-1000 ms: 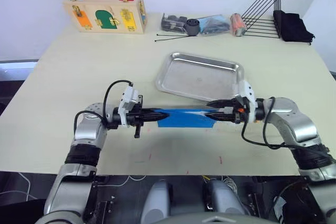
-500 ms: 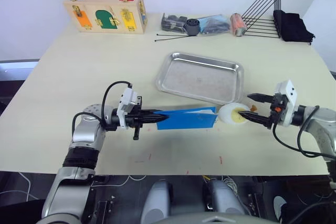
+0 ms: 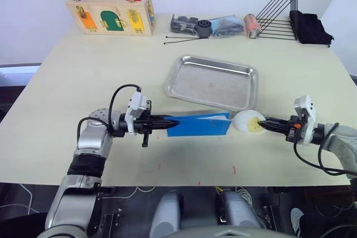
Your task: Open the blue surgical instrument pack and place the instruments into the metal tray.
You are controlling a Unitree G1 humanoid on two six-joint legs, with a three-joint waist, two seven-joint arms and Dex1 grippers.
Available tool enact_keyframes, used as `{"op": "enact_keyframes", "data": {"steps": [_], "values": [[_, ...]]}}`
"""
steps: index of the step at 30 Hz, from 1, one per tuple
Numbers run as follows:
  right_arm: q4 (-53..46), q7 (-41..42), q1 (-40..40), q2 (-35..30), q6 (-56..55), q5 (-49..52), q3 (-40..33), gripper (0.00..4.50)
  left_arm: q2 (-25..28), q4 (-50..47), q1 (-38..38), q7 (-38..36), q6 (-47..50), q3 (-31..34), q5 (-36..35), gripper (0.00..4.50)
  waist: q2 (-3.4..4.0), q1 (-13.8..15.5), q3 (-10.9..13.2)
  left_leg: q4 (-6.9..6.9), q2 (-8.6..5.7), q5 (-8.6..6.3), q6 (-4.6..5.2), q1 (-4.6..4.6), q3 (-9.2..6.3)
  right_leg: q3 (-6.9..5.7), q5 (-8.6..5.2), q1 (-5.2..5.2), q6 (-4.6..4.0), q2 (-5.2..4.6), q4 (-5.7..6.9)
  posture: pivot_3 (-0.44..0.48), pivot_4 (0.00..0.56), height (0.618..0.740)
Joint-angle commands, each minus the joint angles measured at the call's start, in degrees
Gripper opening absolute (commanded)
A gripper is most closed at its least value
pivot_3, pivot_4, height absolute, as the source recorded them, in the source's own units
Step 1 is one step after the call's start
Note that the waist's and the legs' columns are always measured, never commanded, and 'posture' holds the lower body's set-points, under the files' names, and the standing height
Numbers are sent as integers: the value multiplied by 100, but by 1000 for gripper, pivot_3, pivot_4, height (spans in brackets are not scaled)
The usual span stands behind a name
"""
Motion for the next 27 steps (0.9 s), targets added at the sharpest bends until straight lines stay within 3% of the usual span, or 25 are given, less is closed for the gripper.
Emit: {"op": "enact_keyframes", "data": {"steps": [1,8,13,17,22,27], "values": [[-384,34,-3,-98,473,669,-516,48,34,-54,-66,-134,-124,15,-4,0,0,-1,0,0,0,0,0,0,0,0,0,0,0,0,0,0,150,740],[-702,-245,-466,84,1451,2226,-1382,48,75,-134,27,-143,-151,15,13,0,0,-4,0,0,0,0,0,0,-1,0,0,0,0,0,1,0,150,740],[-936,-667,-939,325,1795,2975,-1544,48,82,-66,-6,-151,-209,-14,73,0,0,-2,1,0,0,0,0,-1,-3,-1,0,0,0,0,0,0,150,740],[-1205,-833,-1337,458,1786,2894,-1188,48,32,13,-106,-148,-258,-53,106,0,1,-7,2,0,0,0,0,-2,-3,-2,0,0,0,0,1,0,150,740],[-1424,-527,-1853,547,1109,1763,17,48,-23,191,-232,-169,-347,-107,160,0,1,-15,2,-1,1,0,0,-2,-5,-4,0,-1,0,1,1,0,150,740],[-1344,-476,-2392,1112,422,827,1087,48,-75,415,-373,-181,-464,-137,216,0,2,-9,2,1,0,0,0,-8,-4,-5,0,-6,0,0,2,0,150,740]]}}
